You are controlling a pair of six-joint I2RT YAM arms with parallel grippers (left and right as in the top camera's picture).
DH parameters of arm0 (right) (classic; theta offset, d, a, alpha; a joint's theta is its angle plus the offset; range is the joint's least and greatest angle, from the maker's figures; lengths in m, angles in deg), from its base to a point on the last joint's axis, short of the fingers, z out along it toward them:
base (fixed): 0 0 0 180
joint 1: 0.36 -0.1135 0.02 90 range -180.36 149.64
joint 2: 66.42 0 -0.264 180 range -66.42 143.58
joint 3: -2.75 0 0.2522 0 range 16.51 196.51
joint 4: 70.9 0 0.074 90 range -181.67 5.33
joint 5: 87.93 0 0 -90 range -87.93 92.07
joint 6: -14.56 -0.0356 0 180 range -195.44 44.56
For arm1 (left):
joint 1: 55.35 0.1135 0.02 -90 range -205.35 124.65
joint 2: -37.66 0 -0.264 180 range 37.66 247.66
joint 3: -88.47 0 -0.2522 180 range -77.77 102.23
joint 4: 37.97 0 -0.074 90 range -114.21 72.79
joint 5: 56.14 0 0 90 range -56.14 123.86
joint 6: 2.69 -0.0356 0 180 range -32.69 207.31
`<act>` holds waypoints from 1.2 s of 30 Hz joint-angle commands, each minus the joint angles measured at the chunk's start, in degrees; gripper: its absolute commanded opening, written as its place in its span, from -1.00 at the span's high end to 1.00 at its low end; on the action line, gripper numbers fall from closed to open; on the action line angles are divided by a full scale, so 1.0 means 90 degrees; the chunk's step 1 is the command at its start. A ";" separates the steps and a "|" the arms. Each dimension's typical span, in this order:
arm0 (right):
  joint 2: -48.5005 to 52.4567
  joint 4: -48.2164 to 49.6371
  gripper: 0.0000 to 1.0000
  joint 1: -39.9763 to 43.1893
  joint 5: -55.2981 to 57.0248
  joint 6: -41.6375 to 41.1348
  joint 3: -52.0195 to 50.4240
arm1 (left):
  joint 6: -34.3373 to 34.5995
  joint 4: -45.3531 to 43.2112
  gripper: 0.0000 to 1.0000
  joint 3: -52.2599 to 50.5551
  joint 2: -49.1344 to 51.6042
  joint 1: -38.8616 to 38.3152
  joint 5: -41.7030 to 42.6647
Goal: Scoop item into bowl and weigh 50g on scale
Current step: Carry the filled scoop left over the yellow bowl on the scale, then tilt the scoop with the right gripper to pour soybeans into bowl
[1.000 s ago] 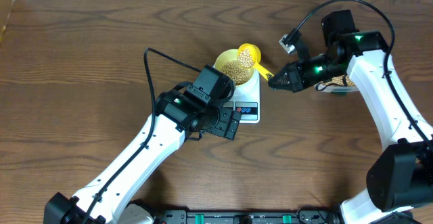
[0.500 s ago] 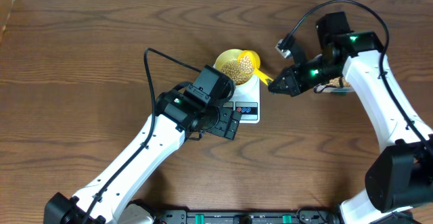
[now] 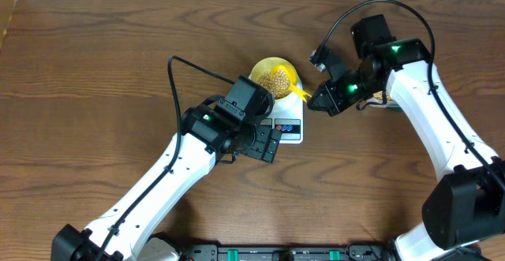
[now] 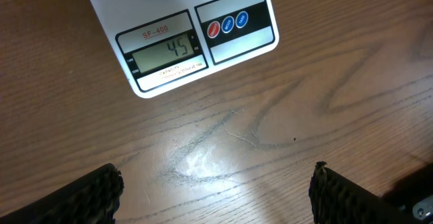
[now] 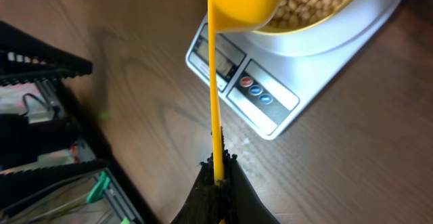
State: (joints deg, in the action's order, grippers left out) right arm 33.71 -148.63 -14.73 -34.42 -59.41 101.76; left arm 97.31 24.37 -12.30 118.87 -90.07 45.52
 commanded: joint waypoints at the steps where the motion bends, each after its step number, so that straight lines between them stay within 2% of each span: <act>1: 0.0029 0.0131 0.97 0.0002 0.0066 0.0005 0.0148 | -0.0134 0.0000 -0.82 0.0012 -0.0092 -0.0010 -0.0083; 17: 0.0029 0.0629 0.98 0.0002 0.0403 -0.0092 0.0148 | -0.0134 0.0000 -0.81 0.0012 -0.0092 -0.0010 -0.0085; 36: 0.0029 0.0685 0.98 0.0000 0.0612 -0.0061 0.0148 | -0.0134 0.0000 -0.81 0.0012 -0.0092 -0.0010 -0.0085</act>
State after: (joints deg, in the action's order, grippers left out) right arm 33.71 -142.62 -14.73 -28.89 -59.85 101.76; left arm 97.31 24.37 -12.30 118.87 -90.07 45.52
